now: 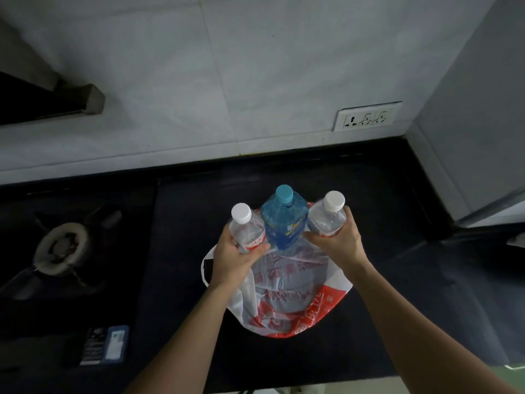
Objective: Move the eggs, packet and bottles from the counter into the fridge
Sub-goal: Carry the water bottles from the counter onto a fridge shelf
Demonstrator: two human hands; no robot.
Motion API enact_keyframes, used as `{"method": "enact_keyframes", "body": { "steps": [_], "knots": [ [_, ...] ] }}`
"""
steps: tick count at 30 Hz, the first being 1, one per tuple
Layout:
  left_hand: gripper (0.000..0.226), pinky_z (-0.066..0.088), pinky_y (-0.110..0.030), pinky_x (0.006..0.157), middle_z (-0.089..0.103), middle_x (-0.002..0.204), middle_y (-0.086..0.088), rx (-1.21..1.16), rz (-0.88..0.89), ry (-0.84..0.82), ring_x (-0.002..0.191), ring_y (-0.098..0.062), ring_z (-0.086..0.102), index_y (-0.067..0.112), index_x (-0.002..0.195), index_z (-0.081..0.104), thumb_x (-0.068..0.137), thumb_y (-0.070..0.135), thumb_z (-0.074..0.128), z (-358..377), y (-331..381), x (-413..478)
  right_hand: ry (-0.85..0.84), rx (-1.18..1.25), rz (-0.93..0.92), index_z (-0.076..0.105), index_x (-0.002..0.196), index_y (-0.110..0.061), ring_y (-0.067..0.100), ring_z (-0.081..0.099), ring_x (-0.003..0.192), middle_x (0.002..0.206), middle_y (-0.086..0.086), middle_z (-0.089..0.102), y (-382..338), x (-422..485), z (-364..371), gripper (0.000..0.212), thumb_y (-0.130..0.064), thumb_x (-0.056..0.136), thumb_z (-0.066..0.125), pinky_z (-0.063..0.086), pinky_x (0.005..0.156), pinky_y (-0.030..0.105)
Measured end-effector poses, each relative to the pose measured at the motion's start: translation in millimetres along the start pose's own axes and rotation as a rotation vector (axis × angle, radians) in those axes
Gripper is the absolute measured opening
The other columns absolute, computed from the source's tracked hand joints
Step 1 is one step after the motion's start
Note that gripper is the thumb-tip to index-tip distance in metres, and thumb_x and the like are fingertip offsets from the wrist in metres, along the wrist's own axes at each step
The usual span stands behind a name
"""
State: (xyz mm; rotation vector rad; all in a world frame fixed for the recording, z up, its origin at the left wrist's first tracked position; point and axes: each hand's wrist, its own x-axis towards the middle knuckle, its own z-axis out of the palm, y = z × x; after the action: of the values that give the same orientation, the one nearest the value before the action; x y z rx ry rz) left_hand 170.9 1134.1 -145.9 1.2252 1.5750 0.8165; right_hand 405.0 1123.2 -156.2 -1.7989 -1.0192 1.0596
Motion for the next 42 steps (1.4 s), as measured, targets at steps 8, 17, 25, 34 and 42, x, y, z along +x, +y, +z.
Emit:
{"method": "enact_keyframes", "body": {
  "steps": [8, 17, 25, 34, 42],
  "knots": [
    [0.069, 0.056, -0.037, 0.094, 0.069, 0.111, 0.007, -0.023, -0.013, 0.007, 0.104, -0.007, 0.067, 0.028, 0.12, 0.058, 0.062, 0.018, 0.094, 4.1, -0.8, 11.2, -0.207, -0.064, -0.039, 0.051, 0.118, -0.039, 0.01, 0.063, 0.108, 0.112, -0.011, 0.064, -7.1, 5.9, -16.3, 0.076, -0.021, 0.059, 0.095, 0.055, 0.088, 0.031],
    [0.053, 0.059, -0.035, 0.087, 0.073, 0.101, 0.004, 0.006, 0.023, -0.024, 0.096, -0.007, 0.07, 0.021, 0.11, 0.065, 0.065, 0.018, 0.092, -8.8, 9.4, 3.8, -0.069, -0.013, -0.064, 0.057, 0.116, -0.036, 0.011, 0.067, 0.104, 0.112, -0.007, 0.067, -4.5, -6.1, -5.2, 0.079, -0.05, 0.045, 0.09, 0.059, 0.09, 0.043],
    [0.04, 0.057, -0.019, 0.07, 0.075, 0.089, 0.006, -0.116, 0.096, 0.031, 0.088, -0.009, 0.073, 0.012, 0.104, 0.067, 0.07, 0.005, 0.087, -22.9, 38.4, -29.1, 0.019, 0.059, -0.139, 0.053, 0.124, -0.028, 0.008, 0.069, 0.098, 0.107, -0.005, 0.068, -24.7, -32.6, -11.1, 0.076, -0.029, 0.061, 0.095, 0.06, 0.081, 0.031],
    [0.043, 0.055, -0.017, 0.069, 0.075, 0.09, 0.013, -0.184, 0.277, -0.102, 0.085, -0.006, 0.072, 0.021, 0.103, 0.063, 0.072, -0.001, 0.083, -16.1, 101.6, -66.0, 0.079, 0.284, -0.228, 0.063, 0.109, -0.013, 0.017, 0.075, 0.08, 0.09, 0.006, 0.074, -84.0, -80.0, -48.3, 0.05, -0.016, 0.067, 0.09, 0.063, 0.068, 0.029],
    [0.04, 0.055, -0.016, 0.067, 0.074, 0.087, 0.017, -0.25, 0.386, -0.185, 0.083, -0.004, 0.072, 0.022, 0.101, 0.061, 0.074, 0.0, 0.08, 1.1, 138.9, -96.0, 0.137, 0.303, -0.296, 0.062, 0.105, -0.006, 0.022, 0.074, 0.075, 0.085, 0.01, 0.072, -110.5, -119.7, -75.2, 0.049, -0.019, 0.066, 0.09, 0.06, 0.064, 0.027]
  ]
}}
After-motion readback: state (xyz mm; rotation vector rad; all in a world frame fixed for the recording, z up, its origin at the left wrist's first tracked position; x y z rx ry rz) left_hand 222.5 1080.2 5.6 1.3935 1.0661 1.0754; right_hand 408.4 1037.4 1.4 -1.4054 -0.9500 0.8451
